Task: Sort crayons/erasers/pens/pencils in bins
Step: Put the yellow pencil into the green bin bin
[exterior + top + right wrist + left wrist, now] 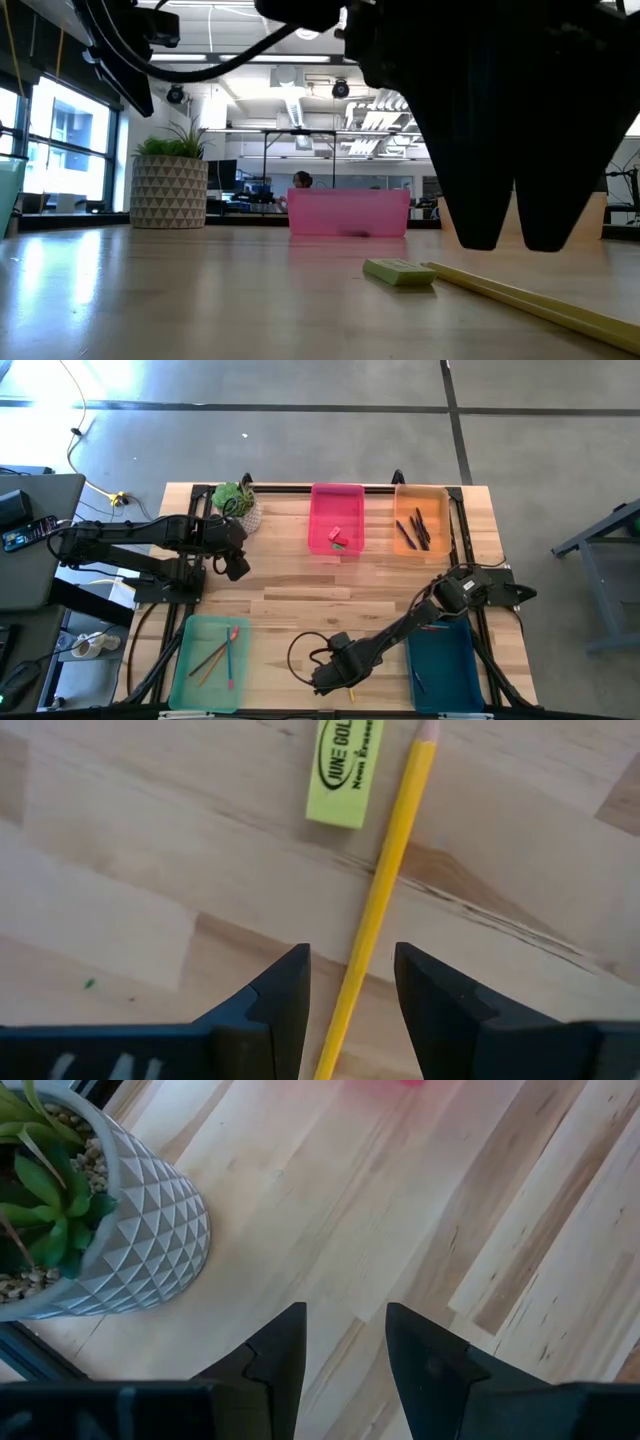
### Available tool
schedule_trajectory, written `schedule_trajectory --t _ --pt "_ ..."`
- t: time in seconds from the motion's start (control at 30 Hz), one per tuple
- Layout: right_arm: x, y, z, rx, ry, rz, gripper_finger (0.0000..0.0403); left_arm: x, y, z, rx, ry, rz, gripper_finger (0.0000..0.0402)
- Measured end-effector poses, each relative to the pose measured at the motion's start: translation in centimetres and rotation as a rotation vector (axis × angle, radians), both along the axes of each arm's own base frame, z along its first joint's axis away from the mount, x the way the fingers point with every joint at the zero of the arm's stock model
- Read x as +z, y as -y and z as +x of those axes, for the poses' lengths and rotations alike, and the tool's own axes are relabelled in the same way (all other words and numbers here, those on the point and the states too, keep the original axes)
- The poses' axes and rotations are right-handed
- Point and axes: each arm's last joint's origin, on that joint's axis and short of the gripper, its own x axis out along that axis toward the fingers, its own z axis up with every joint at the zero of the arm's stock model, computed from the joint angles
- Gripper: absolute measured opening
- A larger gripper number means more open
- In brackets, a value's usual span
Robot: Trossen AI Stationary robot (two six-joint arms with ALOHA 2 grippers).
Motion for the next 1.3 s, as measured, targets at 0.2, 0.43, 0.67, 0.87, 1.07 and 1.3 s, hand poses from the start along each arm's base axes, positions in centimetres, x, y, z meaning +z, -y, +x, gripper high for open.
schedule_trajectory --t 0.2,0.43,0.67,0.87,1.07,1.3 --pt "-1.0 -0.1 0.1 -0.018 -0.02 -0.011 0.0138 0.0 0.0 0.0 -0.018 -0.006 0.004 0.0129" --pt "-2.0 -0.1 0.1 -0.017 -0.049 -0.021 0.0136 0.0 0.0 0.0 -0.031 -0.011 0.004 0.0129" --pt "-2.7 0.0 -0.1 -0.039 -0.07 0.007 0.0086 0.0 0.1 0.0 -0.05 -0.014 -0.002 0.0129" --pt "-2.7 0.0 -0.2 -0.041 -0.073 0.006 0.0034 0.0 0.1 0.0 -0.082 -0.016 -0.02 0.0129" --pt "-2.6 -0.1 -0.3 -0.033 -0.069 0.002 0.0006 -0.1 0.3 0.1 -0.125 -0.014 -0.055 0.0129" --pt "-1.3 -0.5 -0.9 -0.017 -0.018 -0.045 0.0003 -0.1 0.4 0.1 -0.162 -0.009 -0.094 0.0129"
